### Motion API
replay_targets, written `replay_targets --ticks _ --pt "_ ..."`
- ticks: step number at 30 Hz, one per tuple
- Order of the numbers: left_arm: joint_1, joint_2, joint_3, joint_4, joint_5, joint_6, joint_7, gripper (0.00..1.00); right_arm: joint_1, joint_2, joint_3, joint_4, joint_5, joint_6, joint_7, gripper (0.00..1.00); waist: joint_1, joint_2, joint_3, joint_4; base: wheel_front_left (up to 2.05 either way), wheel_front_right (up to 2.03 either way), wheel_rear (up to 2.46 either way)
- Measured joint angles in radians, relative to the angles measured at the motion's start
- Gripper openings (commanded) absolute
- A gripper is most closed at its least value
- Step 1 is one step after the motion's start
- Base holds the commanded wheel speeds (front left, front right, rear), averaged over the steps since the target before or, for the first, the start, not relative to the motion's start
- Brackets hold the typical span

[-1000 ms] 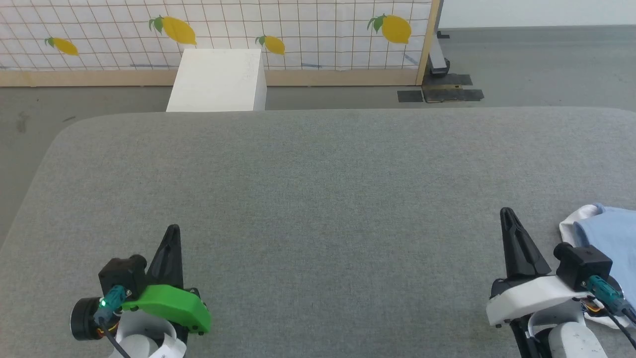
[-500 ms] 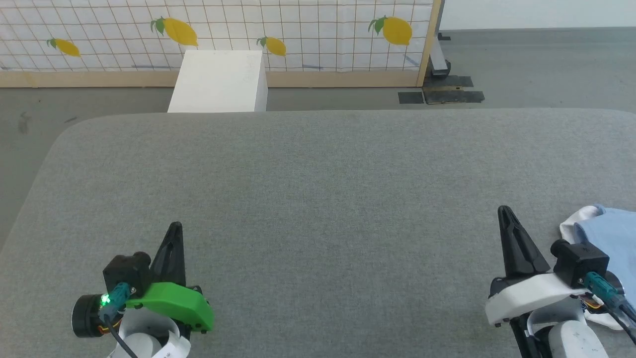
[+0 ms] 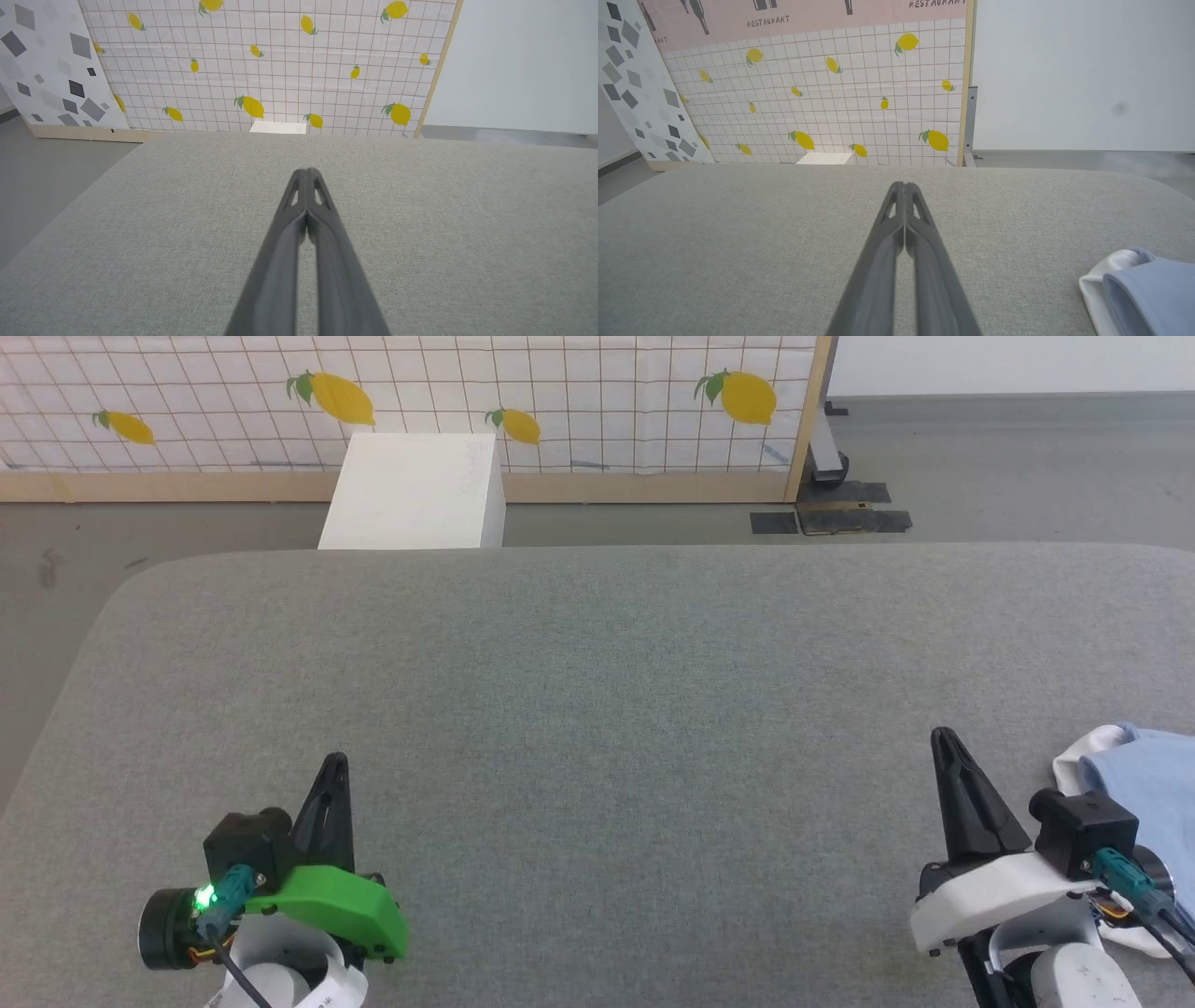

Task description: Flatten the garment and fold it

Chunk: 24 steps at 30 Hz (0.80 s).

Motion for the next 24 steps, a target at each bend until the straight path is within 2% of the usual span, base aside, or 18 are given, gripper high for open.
replay_targets --ticks 24 --pt "0.018 -0.033 0.027 -0.046 0.07 -0.008 0.046 0.0 0.017 0.0 0.009 -0.049 -0.036 0.0 0.047 0.0 0.0 0.0 -0.006 0.004 0.0 0.0 0.0"
